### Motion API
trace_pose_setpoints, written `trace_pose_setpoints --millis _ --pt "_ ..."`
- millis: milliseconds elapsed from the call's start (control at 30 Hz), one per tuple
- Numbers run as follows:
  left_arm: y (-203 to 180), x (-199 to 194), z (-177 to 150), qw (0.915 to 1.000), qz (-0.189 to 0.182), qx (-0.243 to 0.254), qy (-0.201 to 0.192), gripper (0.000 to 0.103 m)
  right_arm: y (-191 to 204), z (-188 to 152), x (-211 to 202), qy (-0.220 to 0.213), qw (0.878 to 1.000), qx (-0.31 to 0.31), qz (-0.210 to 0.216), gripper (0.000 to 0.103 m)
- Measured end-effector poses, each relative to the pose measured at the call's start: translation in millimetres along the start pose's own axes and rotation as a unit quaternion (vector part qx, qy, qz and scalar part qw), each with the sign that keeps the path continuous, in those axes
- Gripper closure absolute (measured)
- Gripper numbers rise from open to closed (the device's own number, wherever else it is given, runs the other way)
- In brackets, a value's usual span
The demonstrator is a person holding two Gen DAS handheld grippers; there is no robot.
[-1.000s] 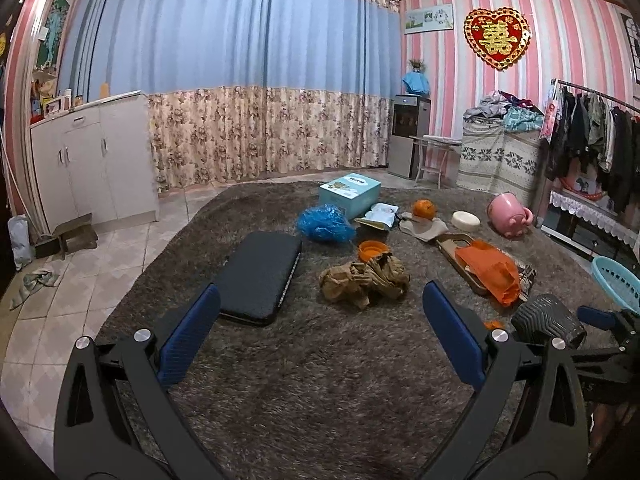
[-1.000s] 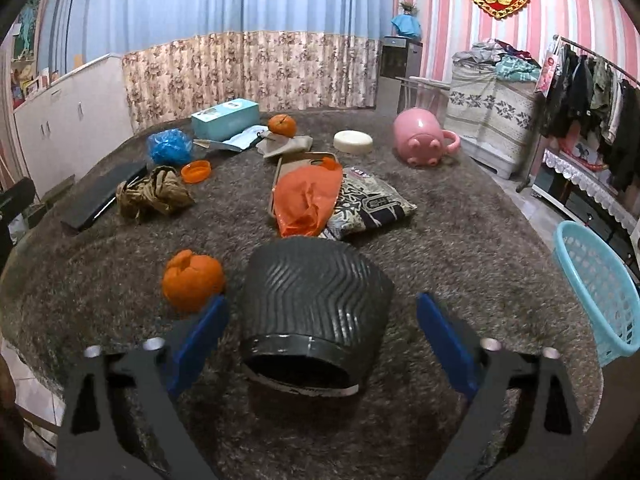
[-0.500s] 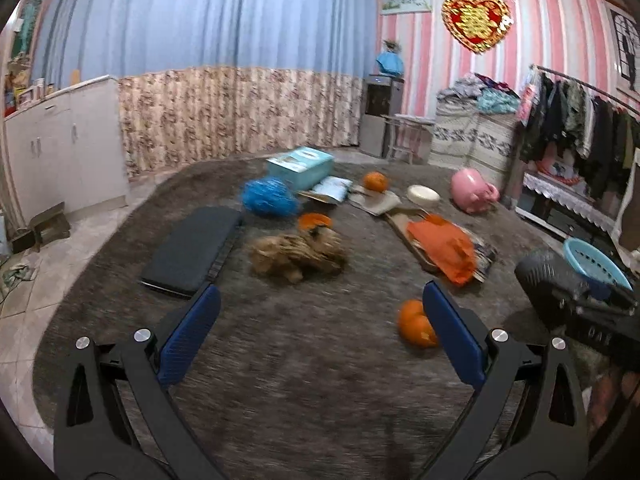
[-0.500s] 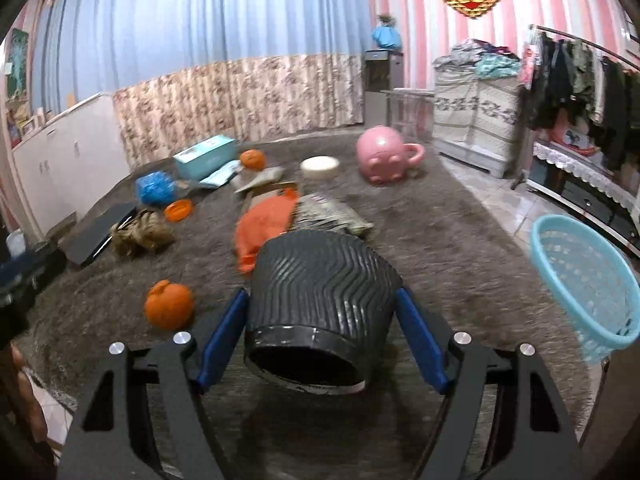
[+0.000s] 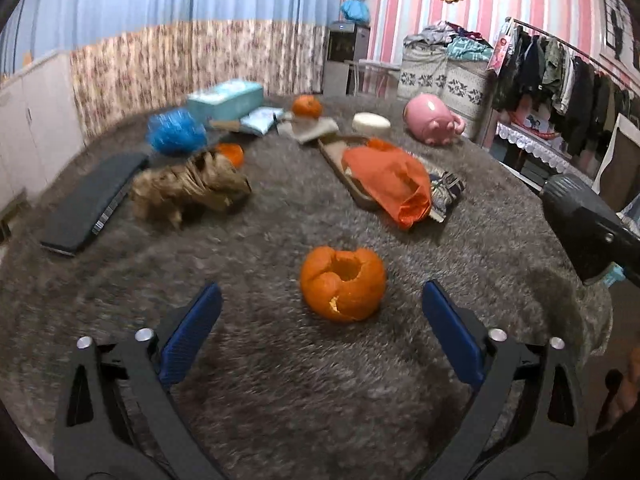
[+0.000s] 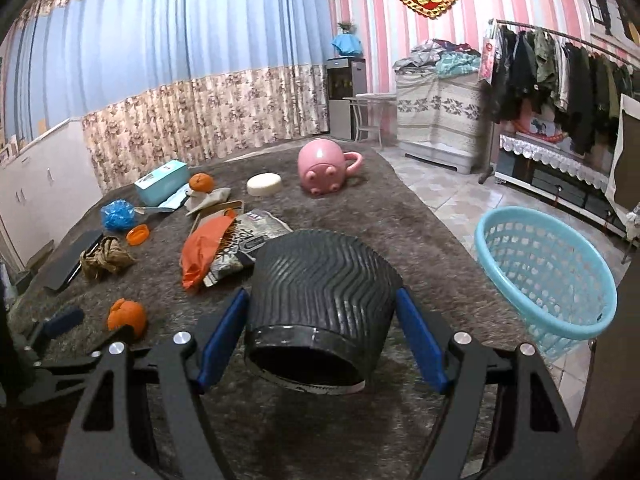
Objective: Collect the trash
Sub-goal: 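Grasp the orange peel with the left gripper while the right gripper holds the cup, then carry the cup and peel to the blue basket and release both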
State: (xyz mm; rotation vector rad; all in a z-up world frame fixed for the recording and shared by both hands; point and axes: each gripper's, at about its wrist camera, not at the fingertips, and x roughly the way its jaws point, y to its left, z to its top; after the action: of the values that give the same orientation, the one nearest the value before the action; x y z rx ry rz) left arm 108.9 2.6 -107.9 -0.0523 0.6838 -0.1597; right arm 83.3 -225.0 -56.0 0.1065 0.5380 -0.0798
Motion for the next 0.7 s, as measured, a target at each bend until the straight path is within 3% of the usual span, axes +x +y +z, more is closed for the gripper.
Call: trace_pose_setpoints --millis 133,333,500,700 --pt "-1.2 18.5 0.2 0.9997 -0.011 -0.001 0.021 0.035 -4.1 1.1 2.4 0.003 1.0 0.009 0.0 0.028" --pt "-10.8 20.7 0.6 0.9995 -0.014 0.023 0.015 0.065 -8.3 0.8 -1.0 -0.003 1.0 0.008 -0.005 0.028" --pt "-11.8 8.8 11.6 0.999 -0.031 0.031 0.01 0.068 -20.7 6.7 -8.5 -0.012 1.0 0.015 -0.008 0.028" --pt "-34.7 -7.0 48.6 0.9969 -0.046 0.058 -0.029 0.068 -56.2 30.5 -31.1 -0.052 0.997 0.034 -0.041 0.028"
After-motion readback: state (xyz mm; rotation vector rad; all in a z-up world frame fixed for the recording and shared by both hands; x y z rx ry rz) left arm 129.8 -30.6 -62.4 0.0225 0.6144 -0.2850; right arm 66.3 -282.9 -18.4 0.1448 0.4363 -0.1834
